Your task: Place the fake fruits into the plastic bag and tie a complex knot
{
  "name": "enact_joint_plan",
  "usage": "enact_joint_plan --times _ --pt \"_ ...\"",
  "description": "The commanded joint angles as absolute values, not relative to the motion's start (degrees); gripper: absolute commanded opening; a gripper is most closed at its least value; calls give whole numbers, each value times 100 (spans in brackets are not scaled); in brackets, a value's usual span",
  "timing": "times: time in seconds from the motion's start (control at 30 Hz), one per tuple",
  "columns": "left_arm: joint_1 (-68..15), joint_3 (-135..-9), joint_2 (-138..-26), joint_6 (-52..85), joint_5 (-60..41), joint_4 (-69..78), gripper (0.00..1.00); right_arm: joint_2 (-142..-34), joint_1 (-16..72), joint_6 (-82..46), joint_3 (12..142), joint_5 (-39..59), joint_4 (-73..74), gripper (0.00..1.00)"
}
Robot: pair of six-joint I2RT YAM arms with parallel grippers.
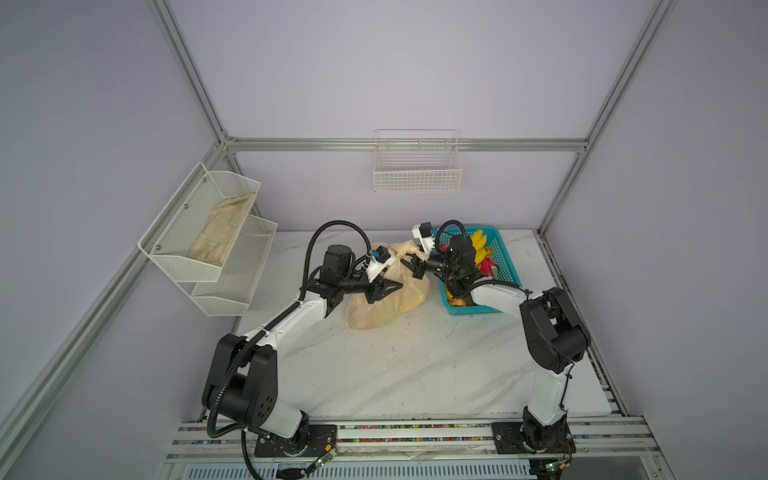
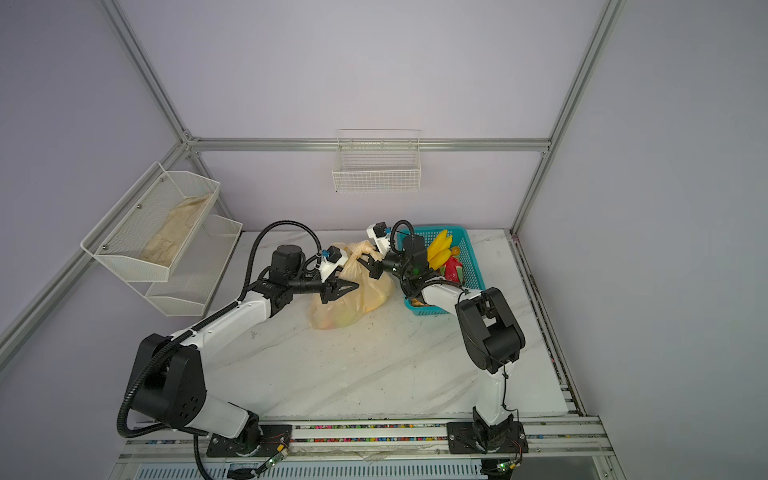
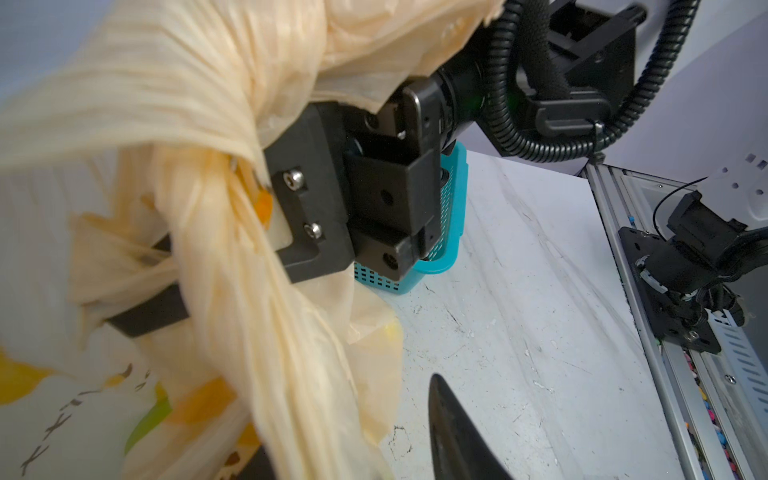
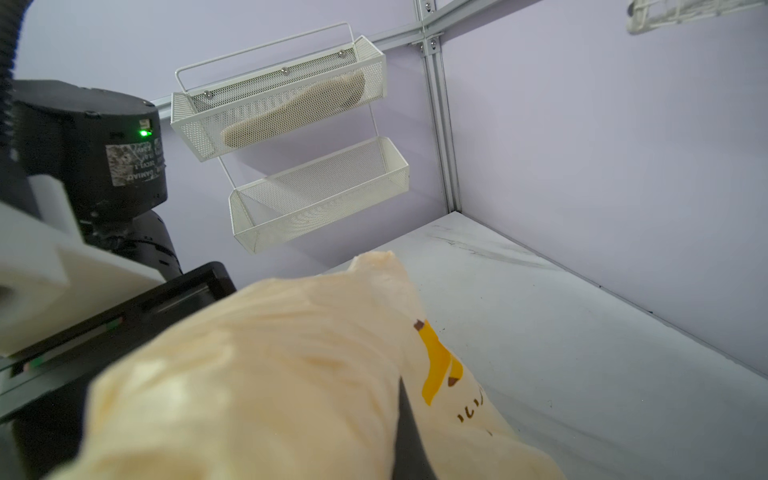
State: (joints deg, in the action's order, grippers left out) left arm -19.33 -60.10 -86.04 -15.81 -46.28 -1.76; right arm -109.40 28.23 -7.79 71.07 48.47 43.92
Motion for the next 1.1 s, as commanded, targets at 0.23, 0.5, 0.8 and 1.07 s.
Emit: enact_joint_plan --times 0.23,0.5,0.8,1.07 --pt "-2203 -5801 -8761 -1396 -4730 284 34 -11304 2799 -2079 7101 5320 6167 0" --pt "-2206 -5643 -8781 -1319 -4663 599 39 -11313 2795 -2025 7103 5599 6214 0" --pt "-1965 -5588 -8509 -1138 -4868 465 55 -11318 2757 -1754 7037 5938 6196 0" --pt "-1552 -5402 -7999 -1031 -5160 418 72 -11344 2750 -1444 6981 6191 6205 0"
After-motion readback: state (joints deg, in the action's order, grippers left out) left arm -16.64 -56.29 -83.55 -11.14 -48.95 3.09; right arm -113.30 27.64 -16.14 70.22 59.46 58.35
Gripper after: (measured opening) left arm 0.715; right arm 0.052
